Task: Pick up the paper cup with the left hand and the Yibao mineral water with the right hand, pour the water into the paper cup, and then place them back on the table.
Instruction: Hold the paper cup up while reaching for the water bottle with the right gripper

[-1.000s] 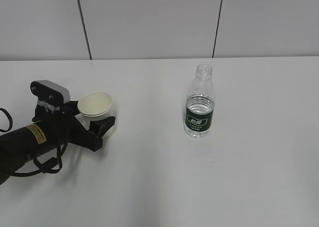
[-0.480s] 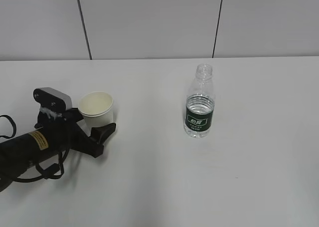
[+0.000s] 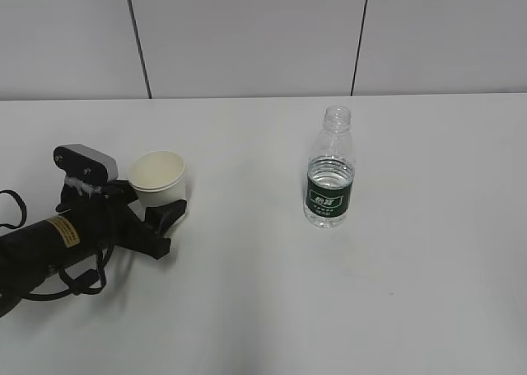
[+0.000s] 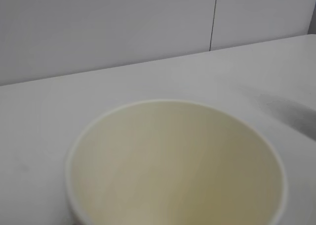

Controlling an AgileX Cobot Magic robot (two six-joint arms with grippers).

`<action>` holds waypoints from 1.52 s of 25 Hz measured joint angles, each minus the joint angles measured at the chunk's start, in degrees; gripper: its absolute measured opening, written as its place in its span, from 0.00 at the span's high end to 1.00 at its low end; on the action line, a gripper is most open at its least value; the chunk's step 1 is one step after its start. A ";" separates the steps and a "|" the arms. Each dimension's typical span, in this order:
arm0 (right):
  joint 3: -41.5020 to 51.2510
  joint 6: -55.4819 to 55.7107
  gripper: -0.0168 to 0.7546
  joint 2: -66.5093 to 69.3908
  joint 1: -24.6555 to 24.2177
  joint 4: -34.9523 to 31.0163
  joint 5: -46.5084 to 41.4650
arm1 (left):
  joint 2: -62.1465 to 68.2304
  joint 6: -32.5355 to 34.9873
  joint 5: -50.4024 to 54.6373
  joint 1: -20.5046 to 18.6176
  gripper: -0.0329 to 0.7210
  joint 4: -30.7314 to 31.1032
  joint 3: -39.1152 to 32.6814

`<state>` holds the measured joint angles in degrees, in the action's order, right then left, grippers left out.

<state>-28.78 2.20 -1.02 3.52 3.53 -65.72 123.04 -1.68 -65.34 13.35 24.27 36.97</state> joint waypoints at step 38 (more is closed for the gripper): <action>0.00 0.00 0.27 0.00 0.00 0.00 0.00 | -14.40 -9.82 10.67 0.00 0.38 19.29 0.00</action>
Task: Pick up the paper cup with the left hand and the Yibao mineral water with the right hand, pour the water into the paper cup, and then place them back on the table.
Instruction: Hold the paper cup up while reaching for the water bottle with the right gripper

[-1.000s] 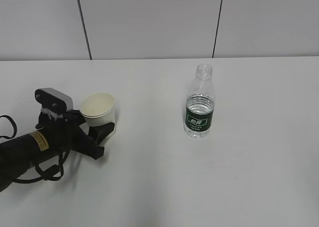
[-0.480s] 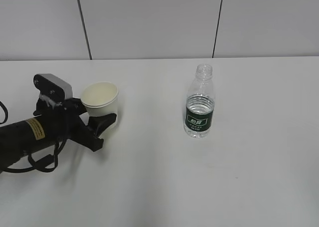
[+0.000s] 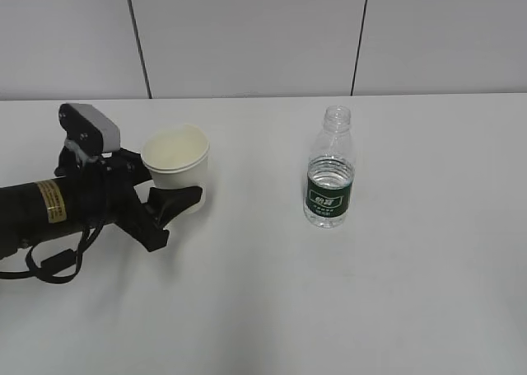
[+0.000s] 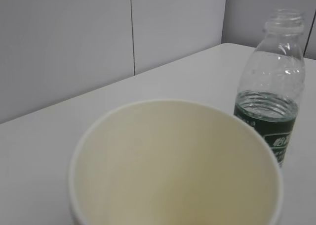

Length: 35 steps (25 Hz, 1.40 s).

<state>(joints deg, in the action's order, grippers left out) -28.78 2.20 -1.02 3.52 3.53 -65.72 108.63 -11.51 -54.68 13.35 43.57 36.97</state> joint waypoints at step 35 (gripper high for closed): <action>0.00 -0.55 0.27 0.00 0.00 -0.13 0.00 | -0.27 -10.79 -1.61 0.00 0.40 19.24 0.00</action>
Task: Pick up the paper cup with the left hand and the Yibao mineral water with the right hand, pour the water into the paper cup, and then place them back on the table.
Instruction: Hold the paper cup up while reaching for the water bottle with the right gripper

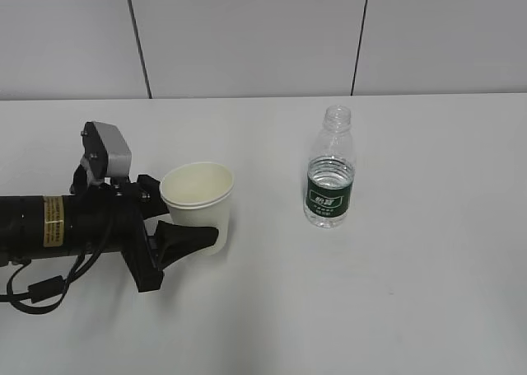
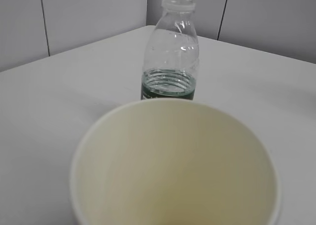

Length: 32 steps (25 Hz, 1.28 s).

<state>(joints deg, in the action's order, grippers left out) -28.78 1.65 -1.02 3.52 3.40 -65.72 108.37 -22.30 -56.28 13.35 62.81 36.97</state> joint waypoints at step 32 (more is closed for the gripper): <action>4.09 -52.10 0.28 39.24 0.00 -42.23 42.16 | 0.00 -0.01 1.37 0.00 0.42 -0.66 0.00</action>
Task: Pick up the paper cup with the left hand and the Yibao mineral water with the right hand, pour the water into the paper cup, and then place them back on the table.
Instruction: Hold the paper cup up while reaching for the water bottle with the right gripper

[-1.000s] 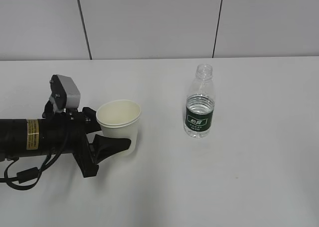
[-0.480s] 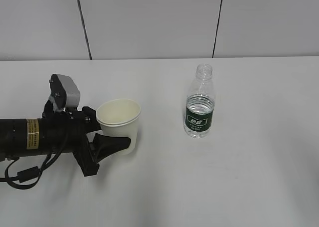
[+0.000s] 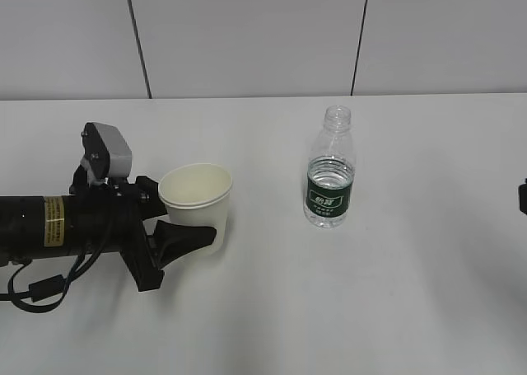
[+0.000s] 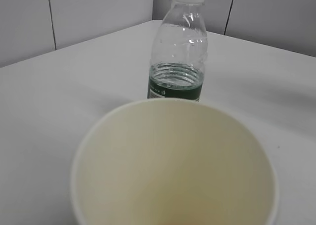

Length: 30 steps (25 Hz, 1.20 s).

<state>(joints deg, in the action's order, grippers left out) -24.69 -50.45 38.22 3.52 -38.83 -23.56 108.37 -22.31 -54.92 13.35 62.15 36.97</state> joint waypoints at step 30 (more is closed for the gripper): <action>-2.78 -85.86 0.28 41.95 0.00 -63.74 -6.12 | 0.00 -0.11 0.00 0.00 0.42 -1.71 0.00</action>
<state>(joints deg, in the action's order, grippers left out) -27.46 -136.32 80.17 3.52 -102.56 -29.68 108.37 -22.43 -54.92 13.35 60.43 36.97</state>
